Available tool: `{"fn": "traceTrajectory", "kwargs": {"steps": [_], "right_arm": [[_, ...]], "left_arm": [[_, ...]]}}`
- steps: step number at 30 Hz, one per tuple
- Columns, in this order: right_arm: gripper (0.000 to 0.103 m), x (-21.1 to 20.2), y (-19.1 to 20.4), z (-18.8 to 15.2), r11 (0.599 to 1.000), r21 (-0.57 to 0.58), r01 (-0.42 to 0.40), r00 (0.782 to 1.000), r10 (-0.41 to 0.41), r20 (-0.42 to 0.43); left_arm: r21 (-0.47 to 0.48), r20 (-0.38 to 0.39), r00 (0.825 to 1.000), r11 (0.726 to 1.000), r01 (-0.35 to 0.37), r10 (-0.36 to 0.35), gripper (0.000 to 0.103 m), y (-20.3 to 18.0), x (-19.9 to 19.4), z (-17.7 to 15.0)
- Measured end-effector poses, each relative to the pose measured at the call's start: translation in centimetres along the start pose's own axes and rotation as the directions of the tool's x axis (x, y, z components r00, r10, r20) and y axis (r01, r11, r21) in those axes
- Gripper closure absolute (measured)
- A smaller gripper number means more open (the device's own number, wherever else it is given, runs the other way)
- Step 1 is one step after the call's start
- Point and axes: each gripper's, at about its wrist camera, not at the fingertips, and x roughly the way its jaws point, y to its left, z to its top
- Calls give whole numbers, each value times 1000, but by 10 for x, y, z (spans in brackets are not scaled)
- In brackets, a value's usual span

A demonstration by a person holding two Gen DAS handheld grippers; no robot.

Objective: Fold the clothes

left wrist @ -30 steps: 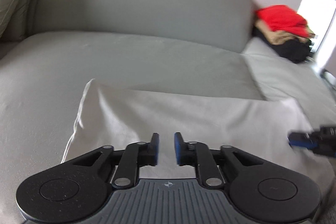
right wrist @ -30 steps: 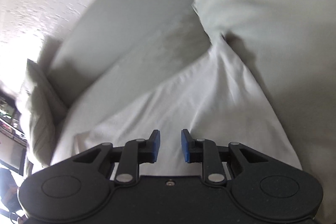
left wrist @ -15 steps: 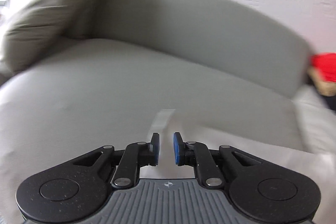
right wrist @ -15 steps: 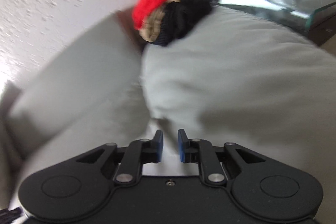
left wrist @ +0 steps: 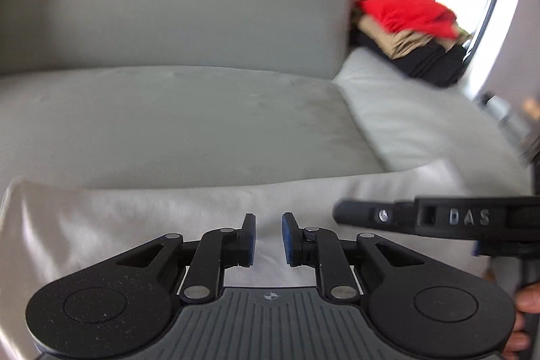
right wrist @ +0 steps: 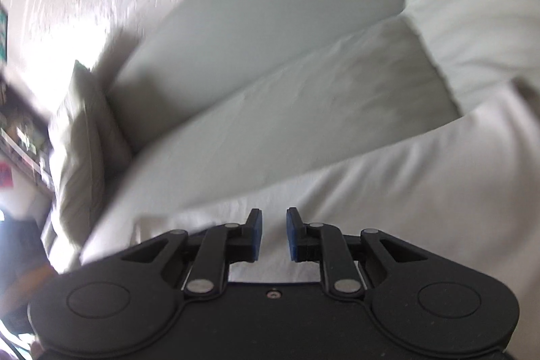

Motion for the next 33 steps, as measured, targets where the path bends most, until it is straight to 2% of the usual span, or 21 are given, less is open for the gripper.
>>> {"fn": "traceTrajectory", "kwargs": {"steps": [1,4,7,9,10,11,13,14,15,17,20,21,23,24,25,27,28,29,30,32,33], "right_arm": [[102,5,-2,0,999,-20,43,999,-43,5],[103,-1,-20,5,987,17,158,984,-159,82],[103,-20,-48,11,943,159,292,937,-315,152],[103,-36,-64,13,911,253,326,907,-377,188],[103,-43,-73,13,891,300,341,890,-408,203],[103,-50,-75,14,879,313,360,871,-436,224],[103,-62,-65,14,857,276,434,816,-504,282],[103,-68,-60,13,836,264,481,781,-545,306],[103,-76,-58,12,822,265,504,758,-568,320],[103,-93,-58,9,812,290,506,743,-581,331],[99,-124,-62,2,816,349,461,750,-568,338],[96,-135,-63,-1,817,365,447,751,-564,344],[86,-150,-62,-6,828,368,424,755,-547,362],[85,-159,-59,-8,837,354,416,762,-534,367],[83,-166,-56,-12,850,334,406,774,-515,368],[83,-171,-50,-17,886,283,366,818,-452,356],[83,-169,-45,-20,905,248,347,843,-416,339],[83,-164,-39,-23,921,209,329,867,-382,319],[83,-156,-33,-24,935,161,315,890,-350,291],[82,-134,-18,-26,954,53,296,928,-300,221],[82,-122,-11,-27,954,4,298,937,-294,188]], "left_arm": [[14,-4,995,995,-95,95,85,2,7,-1],[-106,-19,956,950,-294,294,86,36,12,0],[-230,-62,894,865,-445,444,92,75,8,-1],[-270,-91,837,795,-542,540,91,94,4,-1],[-254,-95,801,763,-594,591,91,95,3,-1],[-236,-103,754,720,-652,649,92,96,1,-1],[-226,-155,667,631,-742,729,91,104,-5,-5],[-217,-174,641,606,-765,747,91,109,-9,-7],[-206,-187,624,591,-780,758,90,112,-14,-10],[-182,-213,589,561,-808,779,89,120,-24,-16],[-141,-227,580,563,-814,782,84,125,-45,-25],[-147,-229,594,576,-804,771,84,126,-52,-25],[-178,-230,635,610,-773,738,84,127,-68,-25],[-207,-217,674,642,-739,706,85,125,-83,-28],[-246,-181,738,696,-674,650,85,123,-98,-32],[-289,-87,866,820,-495,492,85,115,-122,-41],[-283,-42,909,868,-409,415,84,107,-130,-44],[-244,-4,933,904,-350,360,84,94,-134,-45],[-182,22,943,929,-323,332,83,78,-134,-47],[-67,36,956,955,-288,291,82,48,-126,-51],[-30,23,963,963,-267,268,77,37,-119,-54]]}}
